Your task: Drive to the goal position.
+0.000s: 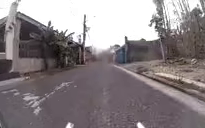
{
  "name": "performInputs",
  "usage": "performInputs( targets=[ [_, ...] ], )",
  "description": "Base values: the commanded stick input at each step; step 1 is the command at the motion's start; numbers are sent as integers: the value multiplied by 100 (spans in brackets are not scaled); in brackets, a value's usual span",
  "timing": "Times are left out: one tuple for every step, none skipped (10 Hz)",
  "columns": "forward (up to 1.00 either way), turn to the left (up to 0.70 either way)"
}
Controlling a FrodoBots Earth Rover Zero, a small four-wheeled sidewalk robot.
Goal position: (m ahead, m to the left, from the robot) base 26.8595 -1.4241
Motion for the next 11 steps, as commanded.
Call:
performInputs(
  targets=[
    [99,0],
    [99,0],
    [99,0],
    [99,0],
    [98,0],
    [98,0],
    [99,0],
    [99,0],
    [99,0],
    [99,0],
    [98,0]
  ],
)
